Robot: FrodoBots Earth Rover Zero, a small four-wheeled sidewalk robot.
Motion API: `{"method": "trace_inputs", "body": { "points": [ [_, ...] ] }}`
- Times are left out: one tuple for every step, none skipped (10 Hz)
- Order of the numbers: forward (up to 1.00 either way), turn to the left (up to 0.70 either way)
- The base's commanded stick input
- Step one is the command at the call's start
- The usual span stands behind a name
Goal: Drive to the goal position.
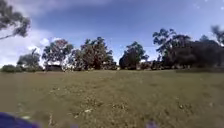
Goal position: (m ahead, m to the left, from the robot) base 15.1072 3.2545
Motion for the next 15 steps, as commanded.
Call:
{"method": "trace_inputs", "body": {
  "points": [
    [0.7, 0.0],
    [0.7, 0.0],
    [0.7, 0.0],
    [0.7, 0.0],
    [0.7, 0.0],
    [0.7, 0.0],
    [0.7, 0.0],
    [0.7, 0.0],
    [0.7, 0.0],
    [0.7, 0.0],
    [0.7, 0.0],
    [0.7, 0.0],
    [0.7, 0.0],
    [0.7, 0.0],
    [0.7, 0.0]
  ]
}}
